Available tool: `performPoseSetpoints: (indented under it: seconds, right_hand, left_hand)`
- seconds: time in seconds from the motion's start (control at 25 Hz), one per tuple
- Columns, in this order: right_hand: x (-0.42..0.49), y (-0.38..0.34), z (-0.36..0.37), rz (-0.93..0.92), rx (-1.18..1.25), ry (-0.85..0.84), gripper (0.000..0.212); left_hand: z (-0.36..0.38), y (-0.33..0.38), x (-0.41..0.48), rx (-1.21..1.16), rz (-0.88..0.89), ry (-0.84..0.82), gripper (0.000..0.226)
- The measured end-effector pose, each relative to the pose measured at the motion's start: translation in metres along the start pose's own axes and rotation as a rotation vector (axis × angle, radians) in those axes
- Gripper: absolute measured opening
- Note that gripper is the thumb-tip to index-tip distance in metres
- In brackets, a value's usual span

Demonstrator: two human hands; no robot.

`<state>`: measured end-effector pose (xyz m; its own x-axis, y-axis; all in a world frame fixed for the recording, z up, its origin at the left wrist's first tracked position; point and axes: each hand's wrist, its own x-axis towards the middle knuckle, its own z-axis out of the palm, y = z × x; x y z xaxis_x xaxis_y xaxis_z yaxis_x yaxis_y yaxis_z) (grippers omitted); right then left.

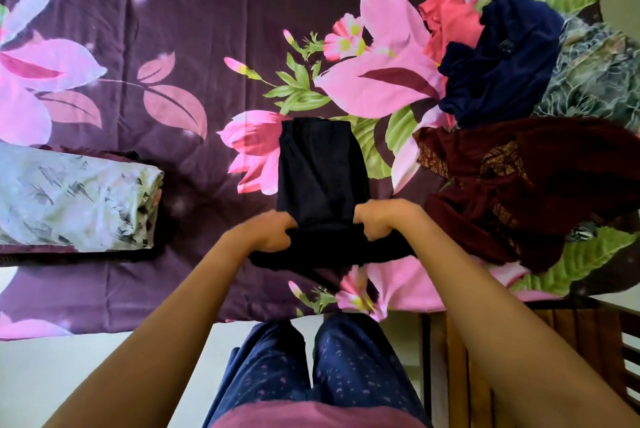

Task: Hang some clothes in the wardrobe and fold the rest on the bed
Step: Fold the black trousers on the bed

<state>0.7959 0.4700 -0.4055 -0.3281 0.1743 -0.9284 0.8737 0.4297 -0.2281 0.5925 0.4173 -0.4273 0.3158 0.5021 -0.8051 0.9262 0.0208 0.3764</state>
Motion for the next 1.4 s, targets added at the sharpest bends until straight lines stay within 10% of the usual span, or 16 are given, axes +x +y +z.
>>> performPoseSetpoints:
  seconds: [0.32,0.92,1.08,1.28,1.4]
  right_hand:
    - [0.036,0.029,-0.03,0.144,0.209,0.577,0.034]
    - [0.122,0.073,-0.096,0.063,0.224,0.847,0.037]
    - [0.138,0.063,-0.083,-0.073,0.308,0.78,0.044]
    - [0.162,0.049,-0.106,-0.143,0.117,0.611,0.077]
    - [0.177,0.051,-0.108,-0.089,0.018,0.546,0.101]
  left_hand:
    - [-0.031,-0.028,0.045,-0.329,-0.142,0.597,0.028]
    - [-0.087,-0.052,0.126,-0.551,-0.24,0.859,0.037]
    - [-0.042,-0.031,0.122,-0.937,-0.479,0.965,0.03]
    - [0.024,-0.005,0.114,-1.904,-1.243,0.761,0.057]
    - [0.039,0.013,0.108,-2.289,-1.127,0.314,0.05]
